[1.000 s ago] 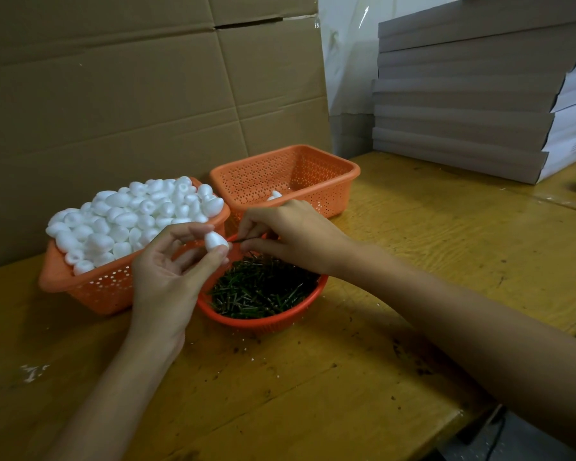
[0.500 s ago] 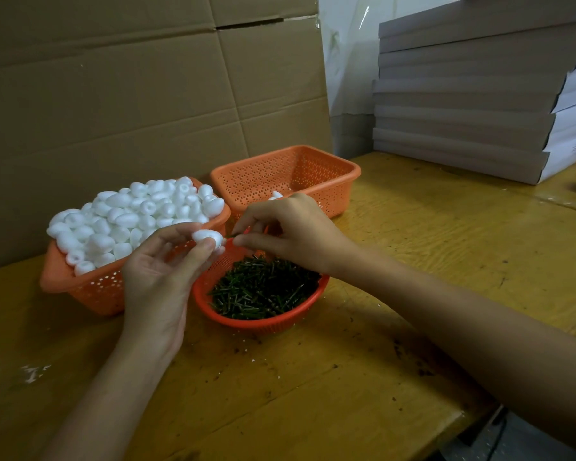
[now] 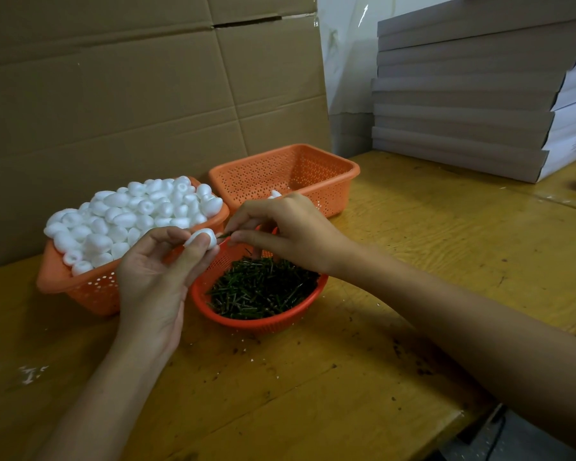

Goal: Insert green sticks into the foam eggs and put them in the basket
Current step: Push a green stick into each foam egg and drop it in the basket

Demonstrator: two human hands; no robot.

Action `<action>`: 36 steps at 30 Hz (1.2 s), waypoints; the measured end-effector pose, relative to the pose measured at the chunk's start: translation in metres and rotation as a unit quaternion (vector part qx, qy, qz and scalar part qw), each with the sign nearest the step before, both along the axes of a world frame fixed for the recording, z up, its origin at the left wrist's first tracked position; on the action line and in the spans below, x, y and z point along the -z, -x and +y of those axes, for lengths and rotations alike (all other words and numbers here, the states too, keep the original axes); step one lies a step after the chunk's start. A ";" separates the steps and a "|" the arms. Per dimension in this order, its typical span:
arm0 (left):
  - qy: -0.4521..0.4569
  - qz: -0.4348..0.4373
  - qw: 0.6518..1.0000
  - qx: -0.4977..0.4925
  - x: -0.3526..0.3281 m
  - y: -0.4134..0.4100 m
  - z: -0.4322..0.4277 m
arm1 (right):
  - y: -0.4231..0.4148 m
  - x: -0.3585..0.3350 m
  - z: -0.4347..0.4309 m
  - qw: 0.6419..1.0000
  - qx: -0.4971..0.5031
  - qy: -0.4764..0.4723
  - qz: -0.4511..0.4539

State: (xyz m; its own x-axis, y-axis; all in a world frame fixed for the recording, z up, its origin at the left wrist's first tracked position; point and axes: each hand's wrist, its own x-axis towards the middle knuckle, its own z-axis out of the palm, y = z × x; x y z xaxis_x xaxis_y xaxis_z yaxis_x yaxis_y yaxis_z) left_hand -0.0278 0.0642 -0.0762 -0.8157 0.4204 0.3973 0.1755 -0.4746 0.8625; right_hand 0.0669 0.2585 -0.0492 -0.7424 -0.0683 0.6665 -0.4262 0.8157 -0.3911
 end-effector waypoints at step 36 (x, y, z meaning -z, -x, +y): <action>0.033 0.050 0.998 -0.029 -0.001 -0.004 0.000 | -0.002 0.000 -0.004 1.000 0.010 -0.004 0.025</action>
